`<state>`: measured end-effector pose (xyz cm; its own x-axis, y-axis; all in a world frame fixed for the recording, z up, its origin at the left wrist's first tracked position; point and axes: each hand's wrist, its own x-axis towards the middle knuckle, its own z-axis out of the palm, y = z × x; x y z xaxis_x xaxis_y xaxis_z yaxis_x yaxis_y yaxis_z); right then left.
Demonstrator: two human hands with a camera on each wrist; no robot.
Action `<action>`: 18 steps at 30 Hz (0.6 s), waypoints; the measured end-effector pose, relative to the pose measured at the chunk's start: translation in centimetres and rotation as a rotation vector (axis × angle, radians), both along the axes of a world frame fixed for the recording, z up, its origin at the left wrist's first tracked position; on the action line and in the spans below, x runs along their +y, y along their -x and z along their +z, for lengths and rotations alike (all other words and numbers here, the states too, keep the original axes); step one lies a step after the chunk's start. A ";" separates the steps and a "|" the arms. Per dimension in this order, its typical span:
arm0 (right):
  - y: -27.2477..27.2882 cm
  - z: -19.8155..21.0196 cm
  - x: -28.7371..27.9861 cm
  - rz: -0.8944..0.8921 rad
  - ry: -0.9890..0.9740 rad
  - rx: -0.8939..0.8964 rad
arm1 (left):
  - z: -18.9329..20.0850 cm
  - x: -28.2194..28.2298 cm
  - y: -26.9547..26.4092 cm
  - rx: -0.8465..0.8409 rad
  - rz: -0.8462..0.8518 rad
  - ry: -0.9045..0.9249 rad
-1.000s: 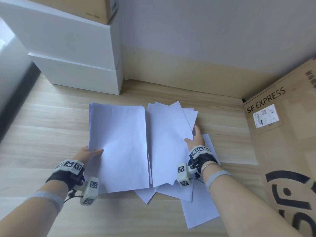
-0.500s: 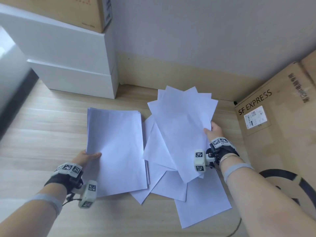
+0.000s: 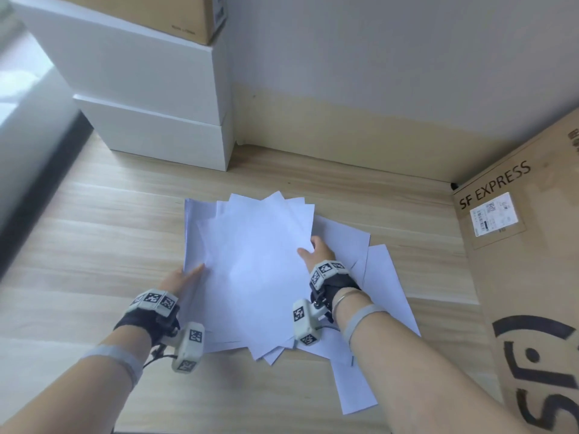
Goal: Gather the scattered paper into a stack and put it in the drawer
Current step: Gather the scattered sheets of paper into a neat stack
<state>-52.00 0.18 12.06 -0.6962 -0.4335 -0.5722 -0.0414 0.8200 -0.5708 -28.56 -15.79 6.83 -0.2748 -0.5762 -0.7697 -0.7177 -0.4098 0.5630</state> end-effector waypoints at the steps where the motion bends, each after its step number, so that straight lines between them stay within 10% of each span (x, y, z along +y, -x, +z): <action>1: -0.5 -0.1 -0.4 -0.015 -0.011 0.003 | 1.1 0.3 0.4 -0.009 -0.031 0.010; 18: -2.3 -0.3 0.0 -0.121 -0.125 0.089 | 1.1 1.0 0.4 0.122 0.084 -0.038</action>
<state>-49.72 0.17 11.72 -0.7891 -0.2728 -0.5503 0.0165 0.8862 -0.4629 -28.94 -14.82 7.93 -0.3198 -0.5719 -0.7555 -0.6072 -0.4884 0.6267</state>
